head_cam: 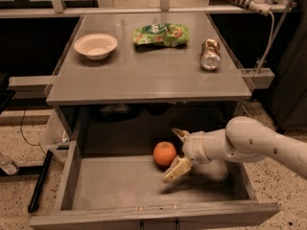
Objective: Pick orange from top drawer and place on counter
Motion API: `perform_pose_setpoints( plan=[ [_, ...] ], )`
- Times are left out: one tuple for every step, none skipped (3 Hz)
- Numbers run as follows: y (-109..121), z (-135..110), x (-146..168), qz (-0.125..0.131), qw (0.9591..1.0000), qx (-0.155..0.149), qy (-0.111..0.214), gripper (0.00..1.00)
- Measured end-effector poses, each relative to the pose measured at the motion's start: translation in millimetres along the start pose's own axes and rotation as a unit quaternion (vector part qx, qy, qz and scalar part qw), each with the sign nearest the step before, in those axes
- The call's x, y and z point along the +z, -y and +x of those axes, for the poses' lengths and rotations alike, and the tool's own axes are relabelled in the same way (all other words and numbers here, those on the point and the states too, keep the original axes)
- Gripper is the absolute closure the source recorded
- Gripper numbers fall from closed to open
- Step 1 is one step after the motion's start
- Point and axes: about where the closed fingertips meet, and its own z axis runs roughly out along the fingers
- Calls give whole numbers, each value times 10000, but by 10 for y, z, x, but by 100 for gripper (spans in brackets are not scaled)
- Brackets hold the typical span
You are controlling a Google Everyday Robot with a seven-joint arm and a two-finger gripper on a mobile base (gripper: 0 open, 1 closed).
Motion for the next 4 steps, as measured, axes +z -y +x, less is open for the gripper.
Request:
perform_pose_setpoints(
  plan=[
    [-2,5,9,-10,10000,13,10,18],
    [-2,5,10,-10,10000,13,10,42],
    [-2,4,10,-11,10000,13,10,65],
    [-2,4,10,-11,10000,13,10,88]
  ],
)
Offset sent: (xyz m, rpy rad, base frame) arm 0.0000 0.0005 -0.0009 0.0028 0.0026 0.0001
